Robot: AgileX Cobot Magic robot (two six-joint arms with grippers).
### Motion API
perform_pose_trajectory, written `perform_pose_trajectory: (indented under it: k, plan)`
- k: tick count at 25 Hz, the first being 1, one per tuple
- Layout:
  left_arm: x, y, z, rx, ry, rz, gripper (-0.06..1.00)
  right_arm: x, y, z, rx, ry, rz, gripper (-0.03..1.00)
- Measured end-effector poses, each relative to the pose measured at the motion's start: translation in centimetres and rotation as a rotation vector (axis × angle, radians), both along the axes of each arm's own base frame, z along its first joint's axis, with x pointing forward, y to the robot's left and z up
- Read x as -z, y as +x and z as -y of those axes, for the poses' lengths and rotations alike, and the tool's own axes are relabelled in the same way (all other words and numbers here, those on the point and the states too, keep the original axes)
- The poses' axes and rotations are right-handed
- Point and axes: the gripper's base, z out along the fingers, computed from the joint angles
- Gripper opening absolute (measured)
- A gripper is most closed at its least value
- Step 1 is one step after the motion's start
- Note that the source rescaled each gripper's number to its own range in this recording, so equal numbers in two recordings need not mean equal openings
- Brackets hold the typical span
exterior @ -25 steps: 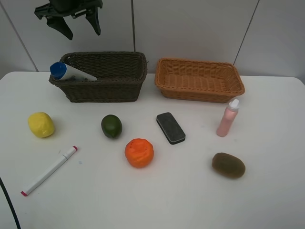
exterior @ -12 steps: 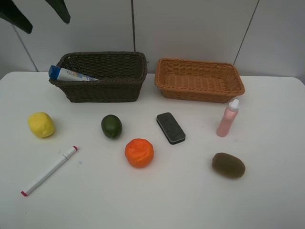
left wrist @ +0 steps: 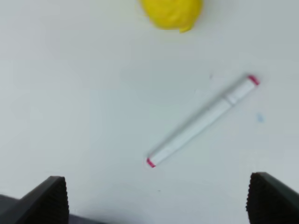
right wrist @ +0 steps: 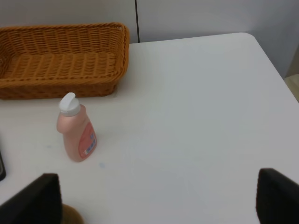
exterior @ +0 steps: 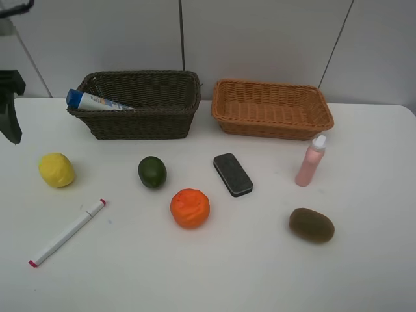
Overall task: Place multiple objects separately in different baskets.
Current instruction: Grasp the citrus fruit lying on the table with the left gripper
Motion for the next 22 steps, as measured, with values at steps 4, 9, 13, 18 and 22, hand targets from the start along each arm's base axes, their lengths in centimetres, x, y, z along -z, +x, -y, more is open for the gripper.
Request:
perform_pose_trajectory:
  k: [4,9,13,18,22]
  plan:
    - [3.5,1.0,0.2,-0.031,0.021,-0.137,1.00,0.0,0.0,0.0,-0.001,0.001,0.000,0.98]
    - [7.3,3.0,-0.4,-0.065,0.041,-0.255,1.00,0.0,0.0,0.0,-0.001,0.001,0.000,0.98]
    - [9.4,4.3,-2.7,-0.144,0.034,-0.266,1.00,0.0,0.0,0.0,-0.025,0.001,0.000,0.98]
    - [10.4,6.1,-3.7,-0.168,0.003,-0.128,1.00,0.0,0.0,0.0,-0.036,0.001,0.000,0.98]
    - [10.8,7.5,-3.2,-0.193,-0.073,0.004,1.00,0.0,0.0,0.0,-0.036,0.000,0.000,0.98]
